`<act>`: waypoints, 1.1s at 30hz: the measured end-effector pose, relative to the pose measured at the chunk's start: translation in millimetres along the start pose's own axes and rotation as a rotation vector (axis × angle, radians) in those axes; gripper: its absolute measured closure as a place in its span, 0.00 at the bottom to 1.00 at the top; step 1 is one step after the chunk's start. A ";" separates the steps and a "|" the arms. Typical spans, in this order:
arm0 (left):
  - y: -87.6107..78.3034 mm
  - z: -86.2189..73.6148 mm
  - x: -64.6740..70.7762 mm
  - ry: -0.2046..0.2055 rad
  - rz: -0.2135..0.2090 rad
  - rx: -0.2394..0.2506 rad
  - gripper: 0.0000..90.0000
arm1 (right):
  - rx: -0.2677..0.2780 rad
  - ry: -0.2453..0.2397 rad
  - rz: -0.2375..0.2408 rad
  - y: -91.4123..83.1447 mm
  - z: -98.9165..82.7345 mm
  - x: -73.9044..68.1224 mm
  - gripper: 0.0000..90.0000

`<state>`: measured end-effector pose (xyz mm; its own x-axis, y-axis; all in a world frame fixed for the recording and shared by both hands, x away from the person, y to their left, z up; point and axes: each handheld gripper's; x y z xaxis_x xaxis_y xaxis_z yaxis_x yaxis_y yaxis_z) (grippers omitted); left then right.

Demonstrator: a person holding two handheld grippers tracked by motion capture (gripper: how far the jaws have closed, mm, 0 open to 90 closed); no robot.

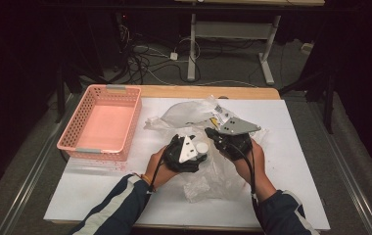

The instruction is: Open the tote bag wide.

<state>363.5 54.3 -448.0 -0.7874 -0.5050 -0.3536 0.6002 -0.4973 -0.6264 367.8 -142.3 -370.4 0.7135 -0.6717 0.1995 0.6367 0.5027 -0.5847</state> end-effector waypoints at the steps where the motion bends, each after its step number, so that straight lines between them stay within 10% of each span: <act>1: -10.7 -4.7 2.1 0.037 0.022 -0.009 0.30 | -0.002 0.001 0.000 -0.8 -0.6 0.4 1.00; 5: -51.8 -21.4 3.9 0.080 0.077 0.003 0.30 | -0.010 -0.003 0.004 -1.0 -2.0 1.5 1.00; 14: -117.6 -51.9 -34.1 -0.097 0.238 0.106 0.25 | -0.051 -0.015 0.020 -0.4 -8.6 1.4 1.00; 18: -110.4 -49.4 -53.6 -0.143 0.262 0.067 0.18 | -0.068 -0.027 0.033 -1.0 -10.5 0.0 1.00; 25: -68.8 -31.7 -76.5 -0.170 0.176 -0.065 0.20 | -0.069 -0.032 0.054 -10.8 -13.6 7.6 1.00; 33: -44.4 -35.2 -83.2 -0.190 0.057 -0.092 0.84 | -0.042 -0.004 0.046 -20.7 -20.1 15.0 0.86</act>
<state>397.4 143.3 -415.2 -0.7068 -0.6587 -0.2580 0.6204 -0.4020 -0.6734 359.5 -173.7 -371.1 0.7428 -0.6464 0.1745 0.5904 0.5094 -0.6261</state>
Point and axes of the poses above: each handheld gripper's, and its own axes: y roughly forward along the jaws, z roughly out of its top, x roughly to its right, and after that the axes turned 9 degrees about -x, right-handed
